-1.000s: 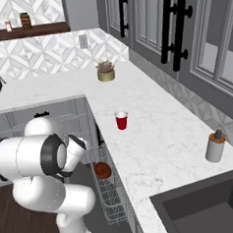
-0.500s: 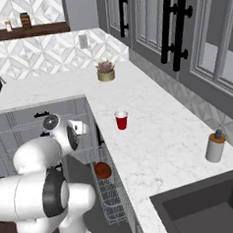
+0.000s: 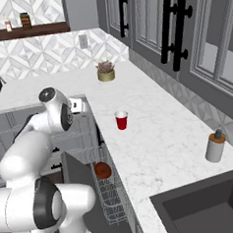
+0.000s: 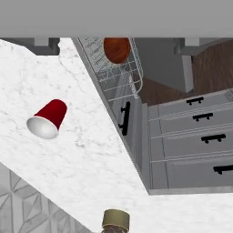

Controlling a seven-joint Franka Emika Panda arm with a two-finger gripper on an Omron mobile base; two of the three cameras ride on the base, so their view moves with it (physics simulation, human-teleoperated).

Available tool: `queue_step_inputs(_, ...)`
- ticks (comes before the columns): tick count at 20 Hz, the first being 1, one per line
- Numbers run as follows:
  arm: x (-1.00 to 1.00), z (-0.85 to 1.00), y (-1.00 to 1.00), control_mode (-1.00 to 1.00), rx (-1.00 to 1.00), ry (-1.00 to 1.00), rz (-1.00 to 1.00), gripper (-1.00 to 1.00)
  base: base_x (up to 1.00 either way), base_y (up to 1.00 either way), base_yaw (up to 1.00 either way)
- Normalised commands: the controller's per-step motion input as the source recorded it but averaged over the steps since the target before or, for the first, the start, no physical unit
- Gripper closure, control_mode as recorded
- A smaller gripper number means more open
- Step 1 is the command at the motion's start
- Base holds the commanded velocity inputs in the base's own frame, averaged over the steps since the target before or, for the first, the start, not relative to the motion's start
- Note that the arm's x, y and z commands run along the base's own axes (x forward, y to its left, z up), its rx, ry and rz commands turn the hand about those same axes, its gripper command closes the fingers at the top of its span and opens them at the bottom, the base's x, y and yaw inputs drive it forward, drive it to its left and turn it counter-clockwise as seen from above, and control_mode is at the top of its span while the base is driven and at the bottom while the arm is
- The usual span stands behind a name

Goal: Pick up the cup and bowl from the counter, place them in the dishwasher, and close the dishwasher door.

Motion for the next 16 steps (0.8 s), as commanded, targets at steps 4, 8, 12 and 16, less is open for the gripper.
queue_step_inputs(4, 0.00, -0.15, -0.48, -1.00, -0.10, 0.07, 0.00, -1.00, 0.00, 0.00, 0.00)
queue_step_inputs(8, 0.07, -0.25, -0.61, -1.00, -0.05, 0.07, 0.00, -1.00, 0.00, 0.00, 0.00)
queue_step_inputs(12, 0.18, -0.13, -0.44, -1.00, -0.04, 0.05, 0.00, -1.00, 0.00, 0.00, 0.00)
queue_step_inputs(16, 0.51, -0.09, -0.27, -1.00, -0.03, 0.00, 0.00, -1.00, 0.00, 0.00, 0.00)
